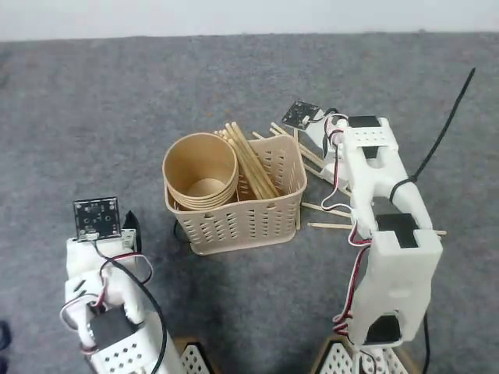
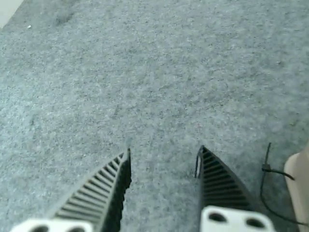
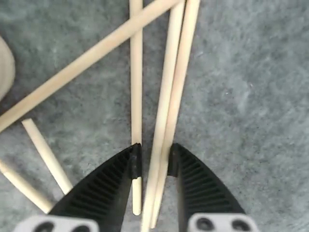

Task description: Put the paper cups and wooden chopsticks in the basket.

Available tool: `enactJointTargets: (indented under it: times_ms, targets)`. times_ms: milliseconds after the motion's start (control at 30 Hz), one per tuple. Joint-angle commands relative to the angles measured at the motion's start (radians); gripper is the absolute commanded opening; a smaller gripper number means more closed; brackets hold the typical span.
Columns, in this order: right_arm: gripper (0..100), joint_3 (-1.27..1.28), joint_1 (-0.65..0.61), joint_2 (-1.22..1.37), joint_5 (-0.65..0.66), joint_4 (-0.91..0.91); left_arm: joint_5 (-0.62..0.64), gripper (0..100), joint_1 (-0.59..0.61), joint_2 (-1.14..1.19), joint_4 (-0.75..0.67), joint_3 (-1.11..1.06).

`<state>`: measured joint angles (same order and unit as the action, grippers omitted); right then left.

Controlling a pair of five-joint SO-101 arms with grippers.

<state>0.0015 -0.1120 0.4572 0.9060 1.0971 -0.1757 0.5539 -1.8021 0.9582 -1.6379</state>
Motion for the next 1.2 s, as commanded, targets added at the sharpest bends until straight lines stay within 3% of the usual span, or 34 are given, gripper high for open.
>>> enactJointTargets:
  times_ms: [0,433,600,833,1167]
  targets:
    - [2.7,-0.012,-0.01,-0.004,0.009,-0.019,-0.009,21,-0.008,-0.015,-0.015,0.007]
    - [0.7,-0.046,0.031,-0.01,0.046,-0.024,-0.009,21,-0.008,-0.015,-0.015,0.007]
    - [0.7,-0.16,0.117,-0.01,-0.025,0.001,-0.009,21,-0.008,-0.015,-0.015,0.005]
    - [0.7,-0.239,0.12,-0.044,-0.038,0.09,-0.009,21,-0.008,-0.015,-0.015,0.005]
    - [0.7,-0.238,0.116,-0.404,-0.233,0.142,-0.009,21,-0.009,-0.015,-0.015,0.005]
